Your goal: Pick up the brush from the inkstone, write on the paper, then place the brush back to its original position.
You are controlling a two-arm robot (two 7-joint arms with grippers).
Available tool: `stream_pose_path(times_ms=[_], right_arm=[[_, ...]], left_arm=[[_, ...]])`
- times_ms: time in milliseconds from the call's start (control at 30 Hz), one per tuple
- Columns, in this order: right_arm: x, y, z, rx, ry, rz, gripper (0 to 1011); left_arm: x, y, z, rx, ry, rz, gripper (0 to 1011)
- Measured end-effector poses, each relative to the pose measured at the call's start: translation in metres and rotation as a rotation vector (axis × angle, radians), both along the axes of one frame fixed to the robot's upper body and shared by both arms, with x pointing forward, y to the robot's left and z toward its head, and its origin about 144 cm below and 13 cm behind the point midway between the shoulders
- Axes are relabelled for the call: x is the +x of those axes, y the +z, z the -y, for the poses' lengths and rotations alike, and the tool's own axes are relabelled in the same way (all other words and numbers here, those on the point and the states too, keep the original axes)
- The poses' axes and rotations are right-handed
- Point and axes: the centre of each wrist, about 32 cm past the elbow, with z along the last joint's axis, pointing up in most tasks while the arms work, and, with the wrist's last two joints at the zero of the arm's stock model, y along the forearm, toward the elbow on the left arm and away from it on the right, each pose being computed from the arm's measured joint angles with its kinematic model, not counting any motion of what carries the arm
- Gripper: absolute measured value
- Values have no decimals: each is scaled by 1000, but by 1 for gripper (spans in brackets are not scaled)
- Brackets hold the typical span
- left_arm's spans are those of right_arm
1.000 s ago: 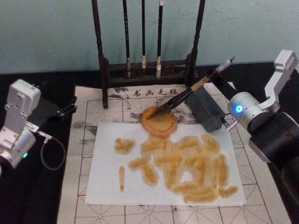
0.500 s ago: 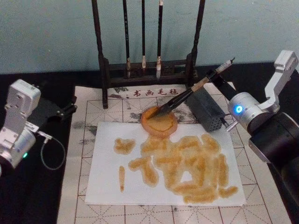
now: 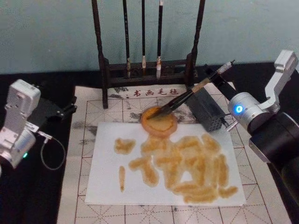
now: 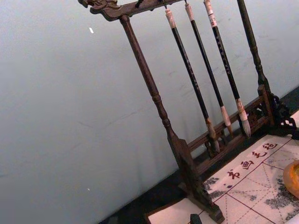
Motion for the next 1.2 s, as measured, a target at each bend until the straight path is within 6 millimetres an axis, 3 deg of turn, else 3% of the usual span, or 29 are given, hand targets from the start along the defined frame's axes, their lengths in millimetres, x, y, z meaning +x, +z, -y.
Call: stream_pose_path(times_ms=[100, 467, 700, 1200], right_arm=[[0, 0, 0, 0, 0, 0, 452], [0, 0, 0, 0, 1, 1, 822], [0, 0, 0, 0, 1, 1, 985], [0, -1, 1, 0, -3, -8, 1000]], left_arm=[[0, 0, 0, 0, 0, 0, 1001], [0, 0, 0, 0, 0, 0, 1001], [0, 0, 0, 0, 0, 0, 1001], [0, 0, 0, 0, 0, 0, 1001]])
